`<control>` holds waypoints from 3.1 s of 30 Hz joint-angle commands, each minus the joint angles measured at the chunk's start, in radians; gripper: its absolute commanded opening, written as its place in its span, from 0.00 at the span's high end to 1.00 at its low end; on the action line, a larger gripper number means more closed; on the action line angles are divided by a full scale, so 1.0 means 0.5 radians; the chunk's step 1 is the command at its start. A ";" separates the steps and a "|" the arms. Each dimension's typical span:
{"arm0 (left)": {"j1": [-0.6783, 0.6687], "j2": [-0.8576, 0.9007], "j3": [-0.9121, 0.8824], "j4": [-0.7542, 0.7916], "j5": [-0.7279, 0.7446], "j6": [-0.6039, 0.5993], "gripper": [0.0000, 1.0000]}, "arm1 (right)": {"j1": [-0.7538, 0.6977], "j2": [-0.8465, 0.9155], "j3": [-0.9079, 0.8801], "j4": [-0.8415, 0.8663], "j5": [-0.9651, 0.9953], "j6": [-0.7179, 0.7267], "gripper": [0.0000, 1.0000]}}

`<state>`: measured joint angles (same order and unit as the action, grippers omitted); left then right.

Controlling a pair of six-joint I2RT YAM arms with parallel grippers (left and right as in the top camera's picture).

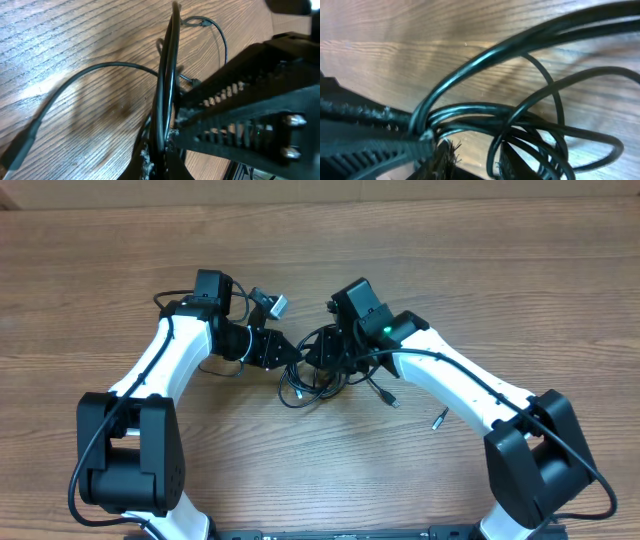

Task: Untangle cables

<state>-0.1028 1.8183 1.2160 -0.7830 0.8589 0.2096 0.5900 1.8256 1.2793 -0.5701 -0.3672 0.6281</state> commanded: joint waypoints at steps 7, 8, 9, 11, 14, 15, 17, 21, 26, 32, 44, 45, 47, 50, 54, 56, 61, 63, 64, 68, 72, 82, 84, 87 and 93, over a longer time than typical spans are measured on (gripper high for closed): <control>-0.005 -0.001 -0.007 0.002 -0.020 -0.033 0.96 | 0.005 0.047 -0.188 0.300 0.053 0.053 0.72; -0.005 -0.001 -0.007 0.002 -0.037 -0.034 0.96 | 0.005 0.047 -0.188 0.299 0.053 0.053 0.75; -0.005 -0.001 -0.007 0.001 -0.056 -0.047 0.96 | 0.005 0.047 -0.188 0.295 0.050 0.054 0.86; -0.005 -0.001 -0.007 0.001 -0.064 -0.063 0.96 | 0.005 0.047 -0.188 0.292 0.018 0.053 0.96; -0.005 -0.001 -0.007 0.002 -0.078 -0.062 0.96 | -0.027 0.045 -0.187 0.293 -0.069 0.053 0.96; -0.005 -0.001 -0.007 0.002 -0.098 -0.063 0.96 | -0.051 0.044 -0.185 0.296 -0.140 0.050 0.96; -0.005 -0.001 -0.007 -0.005 -0.156 -0.065 0.96 | -0.110 0.041 -0.185 0.320 -0.362 -0.048 0.96; -0.005 -0.001 -0.007 -0.027 -0.192 -0.067 0.96 | -0.227 0.018 -0.185 0.404 -0.909 -0.333 0.96; -0.005 -0.001 -0.007 -0.024 -0.215 -0.093 0.96 | -0.275 -0.069 -0.185 0.458 -1.294 -0.587 0.96; -0.004 -0.001 -0.007 -0.024 -0.216 -0.108 0.96 | -0.272 -0.352 -0.185 0.458 -1.234 -0.646 0.96; -0.005 -0.001 -0.007 -0.017 -0.216 -0.121 0.96 | -0.272 -0.809 -0.185 0.465 -1.165 -0.749 0.95; -0.005 -0.001 -0.007 -0.017 -0.216 -0.121 0.96 | -0.272 -0.841 -0.185 0.472 -1.133 -0.752 0.94; -0.005 -0.001 -0.007 -0.018 -0.216 -0.121 0.96 | -0.272 -0.892 -0.185 0.490 -1.123 -0.801 0.93; -0.005 -0.001 -0.007 -0.018 -0.216 -0.121 0.96 | -0.272 -0.963 -0.185 0.497 -1.123 -0.862 0.92; -0.005 -0.001 -0.007 -0.014 -0.216 -0.121 0.96 | -0.272 -1.017 -0.185 0.471 -1.123 -0.941 0.92; -0.005 -0.001 -0.007 -0.010 -0.217 -0.121 0.96 | -0.272 -1.018 -0.185 0.445 -1.112 -0.945 0.92; -0.005 -0.001 -0.007 -0.003 -0.217 -0.121 0.96 | -0.272 -1.002 -0.186 0.224 -0.700 -0.883 0.88; -0.005 -0.001 -0.007 0.005 -0.217 -0.120 0.96 | -0.272 -0.979 -0.187 0.111 -0.360 -0.691 0.77; -0.005 -0.001 -0.007 0.008 -0.217 -0.119 0.96 | -0.272 -0.966 -0.188 0.053 -0.202 -0.596 0.74; -0.005 -0.001 -0.007 0.010 -0.226 -0.101 0.96 | -0.272 -0.875 -0.188 -0.184 0.198 -0.447 0.64; -0.005 -0.001 -0.007 0.007 -0.313 -0.098 0.96 | -0.272 -0.732 -0.189 -0.357 0.209 -0.447 0.57; -0.005 -0.001 -0.007 0.005 -0.327 -0.059 0.96 | -0.266 -0.309 -0.189 -0.585 0.209 0.002 0.53; -0.005 -0.001 -0.007 0.004 -0.327 -0.042 0.96 | -0.257 -0.218 -0.189 -0.586 0.137 -0.134 0.43; -0.005 -0.001 -0.007 0.003 -0.327 -0.013 0.96 | -0.224 -0.153 -0.189 -0.594 0.066 -0.449 0.37; -0.005 -0.001 -0.007 0.005 -0.326 -0.007 0.95 | -0.137 -0.076 -0.190 -0.591 0.160 -0.842 0.34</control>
<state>-0.1028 1.8183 1.2160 -0.7815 0.6903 0.1825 0.4953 1.7733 1.1843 -0.8692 -0.3141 0.3565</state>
